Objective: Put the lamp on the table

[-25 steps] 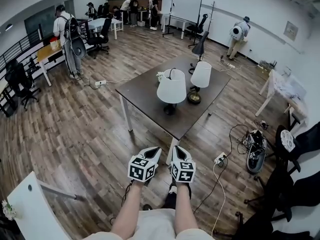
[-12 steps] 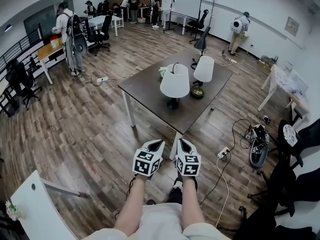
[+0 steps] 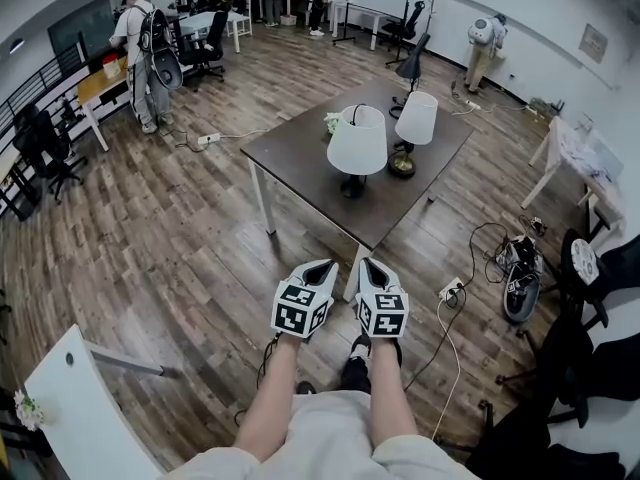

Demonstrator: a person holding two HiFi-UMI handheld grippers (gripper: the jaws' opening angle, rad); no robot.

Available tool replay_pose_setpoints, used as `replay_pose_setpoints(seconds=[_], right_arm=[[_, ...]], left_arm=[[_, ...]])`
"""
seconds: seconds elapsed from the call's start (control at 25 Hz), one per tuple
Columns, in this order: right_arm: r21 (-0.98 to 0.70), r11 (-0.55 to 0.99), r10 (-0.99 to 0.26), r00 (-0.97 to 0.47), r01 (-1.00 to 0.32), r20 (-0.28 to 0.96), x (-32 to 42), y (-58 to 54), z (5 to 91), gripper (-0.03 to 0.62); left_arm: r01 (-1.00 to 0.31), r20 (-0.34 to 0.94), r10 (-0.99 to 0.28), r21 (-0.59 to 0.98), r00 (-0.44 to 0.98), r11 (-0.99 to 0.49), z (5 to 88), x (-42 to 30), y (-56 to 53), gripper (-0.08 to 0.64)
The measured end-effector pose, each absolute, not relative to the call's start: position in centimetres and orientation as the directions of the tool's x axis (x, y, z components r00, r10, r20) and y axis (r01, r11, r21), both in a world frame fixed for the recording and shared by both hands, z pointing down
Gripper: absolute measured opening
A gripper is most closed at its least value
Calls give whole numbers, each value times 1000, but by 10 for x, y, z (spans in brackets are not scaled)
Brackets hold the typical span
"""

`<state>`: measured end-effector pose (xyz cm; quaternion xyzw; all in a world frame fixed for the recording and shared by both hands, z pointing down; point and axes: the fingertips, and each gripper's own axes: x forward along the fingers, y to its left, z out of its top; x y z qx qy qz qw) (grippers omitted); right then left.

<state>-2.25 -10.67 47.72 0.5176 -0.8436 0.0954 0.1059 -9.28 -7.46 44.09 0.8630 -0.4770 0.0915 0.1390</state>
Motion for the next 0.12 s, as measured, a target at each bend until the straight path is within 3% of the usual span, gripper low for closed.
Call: replay_pose_setpoints(seconds=[0.12], right_arm=[[-49,448,-853,-443,-893,277,-22,-104,478,21]], left_arm=[[-852,290,-801,157,524,-500,444,-94,-73,1]])
